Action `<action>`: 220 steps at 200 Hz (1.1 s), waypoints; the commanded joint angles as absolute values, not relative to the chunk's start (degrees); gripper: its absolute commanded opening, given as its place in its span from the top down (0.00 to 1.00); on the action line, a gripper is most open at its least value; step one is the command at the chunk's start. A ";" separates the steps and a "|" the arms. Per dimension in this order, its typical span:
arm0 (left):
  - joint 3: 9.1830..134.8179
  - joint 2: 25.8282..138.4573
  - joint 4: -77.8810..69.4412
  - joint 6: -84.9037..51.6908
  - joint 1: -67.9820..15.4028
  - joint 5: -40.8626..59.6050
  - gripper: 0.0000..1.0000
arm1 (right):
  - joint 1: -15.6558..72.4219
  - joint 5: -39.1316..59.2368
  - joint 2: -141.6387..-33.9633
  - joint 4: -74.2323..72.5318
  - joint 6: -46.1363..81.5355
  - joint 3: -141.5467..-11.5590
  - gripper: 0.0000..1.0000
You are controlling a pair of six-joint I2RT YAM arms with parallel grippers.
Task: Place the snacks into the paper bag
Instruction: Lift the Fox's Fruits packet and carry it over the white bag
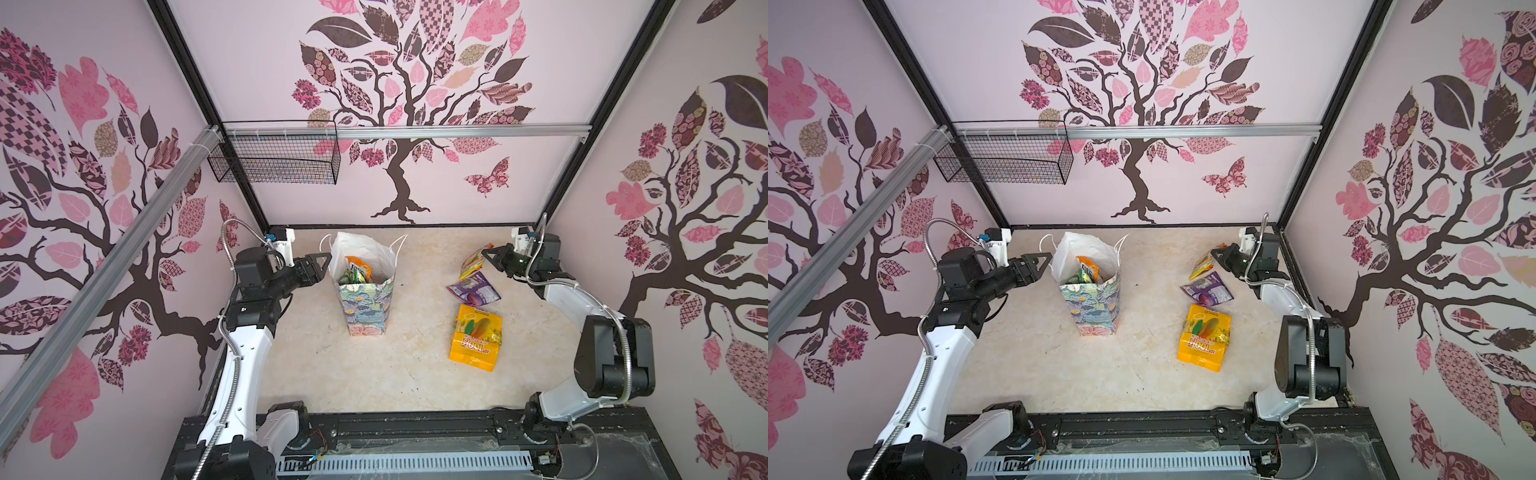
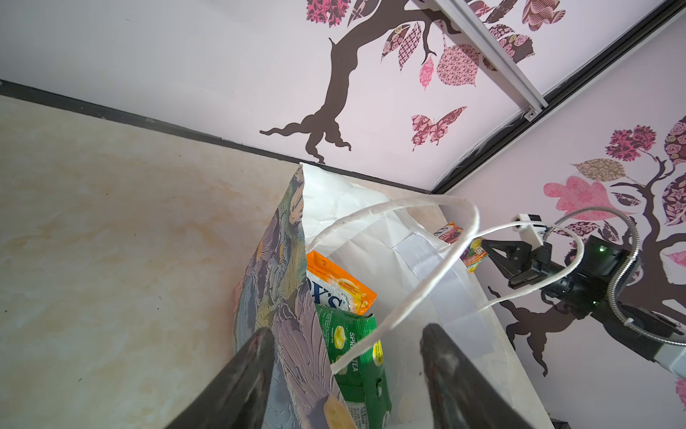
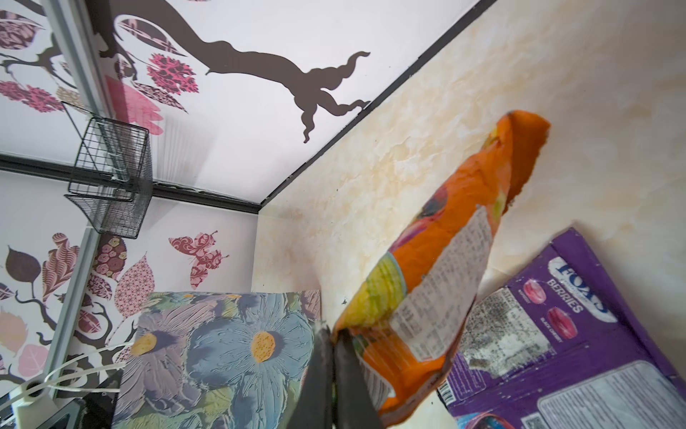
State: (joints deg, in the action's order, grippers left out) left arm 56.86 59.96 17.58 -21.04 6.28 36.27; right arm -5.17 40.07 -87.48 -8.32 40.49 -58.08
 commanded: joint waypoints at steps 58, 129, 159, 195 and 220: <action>55.64 58.75 15.87 -21.13 5.41 36.75 0.33 | -3.27 41.80 -77.43 5.83 32.76 -63.61 1.00; 55.63 58.43 15.84 -21.02 5.32 36.66 0.34 | -1.18 42.01 -73.23 13.03 31.26 -70.09 1.00; 55.79 58.27 16.12 -20.92 5.34 36.57 0.34 | 0.64 41.92 -71.94 16.44 31.09 -74.09 1.00; 55.63 58.22 16.18 -20.74 5.19 36.21 0.34 | 5.83 36.09 -71.72 23.54 28.97 -81.31 1.00; 55.72 58.36 16.35 -20.66 5.05 36.12 0.35 | 10.84 32.42 -71.94 25.22 28.78 -85.40 1.00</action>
